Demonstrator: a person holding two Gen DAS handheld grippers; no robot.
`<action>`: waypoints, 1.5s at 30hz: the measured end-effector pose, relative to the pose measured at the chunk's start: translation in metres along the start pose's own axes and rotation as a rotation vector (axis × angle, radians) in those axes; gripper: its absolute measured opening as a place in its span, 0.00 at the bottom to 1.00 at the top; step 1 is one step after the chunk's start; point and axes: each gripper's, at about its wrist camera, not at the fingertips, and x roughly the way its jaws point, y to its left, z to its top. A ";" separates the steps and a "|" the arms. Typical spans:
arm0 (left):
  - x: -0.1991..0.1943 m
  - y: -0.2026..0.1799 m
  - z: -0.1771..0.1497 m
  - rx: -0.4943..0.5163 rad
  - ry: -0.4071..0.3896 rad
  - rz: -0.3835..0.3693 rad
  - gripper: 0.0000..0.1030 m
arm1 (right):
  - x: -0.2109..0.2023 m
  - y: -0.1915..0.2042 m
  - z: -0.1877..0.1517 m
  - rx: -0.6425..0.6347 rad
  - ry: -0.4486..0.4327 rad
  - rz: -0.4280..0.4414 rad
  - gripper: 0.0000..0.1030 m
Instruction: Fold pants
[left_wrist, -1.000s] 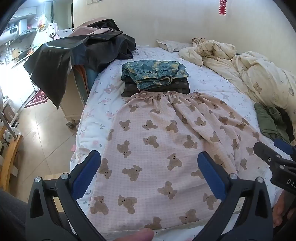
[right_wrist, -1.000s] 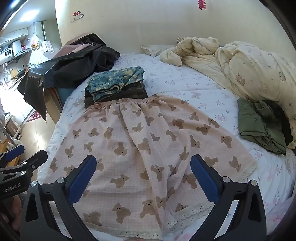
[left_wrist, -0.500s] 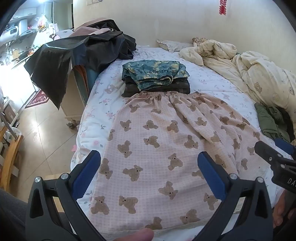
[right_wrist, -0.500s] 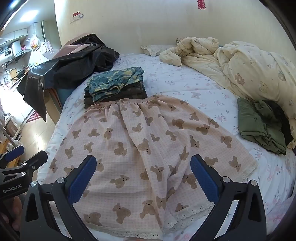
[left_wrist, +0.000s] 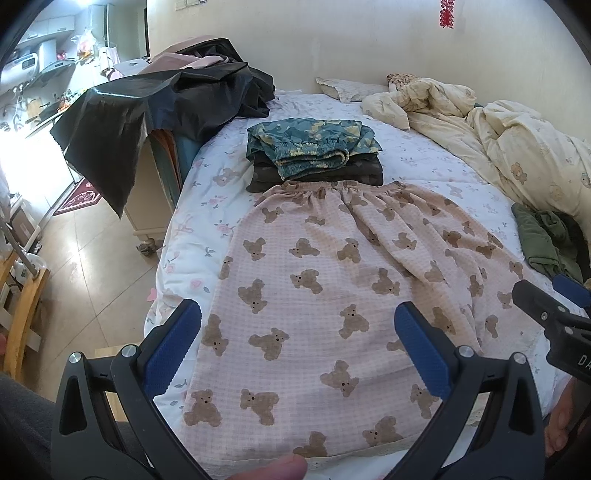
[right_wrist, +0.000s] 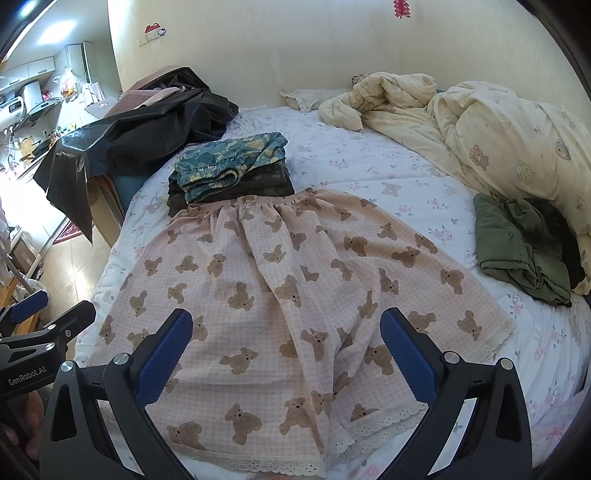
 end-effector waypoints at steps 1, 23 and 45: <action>0.000 0.000 0.000 0.000 0.000 0.000 1.00 | 0.000 0.000 0.000 0.000 0.000 0.000 1.00; -0.003 -0.003 -0.001 0.001 -0.001 0.009 1.00 | 0.002 0.001 -0.001 0.002 0.002 0.003 1.00; -0.003 -0.003 0.000 0.000 0.000 0.008 1.00 | 0.001 0.002 -0.001 0.005 0.005 0.008 1.00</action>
